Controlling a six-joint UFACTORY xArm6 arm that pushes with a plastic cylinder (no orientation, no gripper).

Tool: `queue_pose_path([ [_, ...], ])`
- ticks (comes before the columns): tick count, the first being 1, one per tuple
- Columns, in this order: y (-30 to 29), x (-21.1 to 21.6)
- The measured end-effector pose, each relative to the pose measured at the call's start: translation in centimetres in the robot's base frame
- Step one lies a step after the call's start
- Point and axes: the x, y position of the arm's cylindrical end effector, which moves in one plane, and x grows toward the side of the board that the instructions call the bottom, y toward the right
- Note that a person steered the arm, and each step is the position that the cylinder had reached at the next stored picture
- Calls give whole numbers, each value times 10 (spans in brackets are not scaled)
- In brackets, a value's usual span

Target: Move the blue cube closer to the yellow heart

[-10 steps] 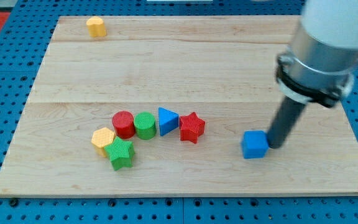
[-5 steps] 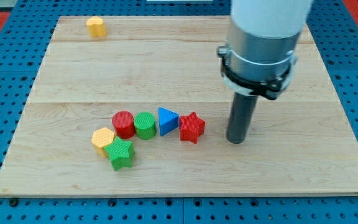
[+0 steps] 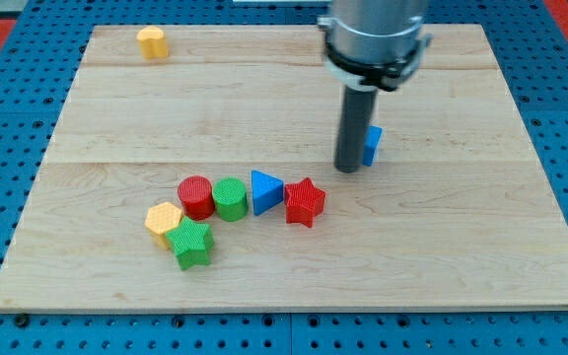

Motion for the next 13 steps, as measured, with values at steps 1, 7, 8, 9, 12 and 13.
queue_pose_path([
  [1,-34,-7],
  [7,72,-12],
  [8,130,-12],
  [9,153,-22],
  [12,81,-154],
  [13,68,-182],
])
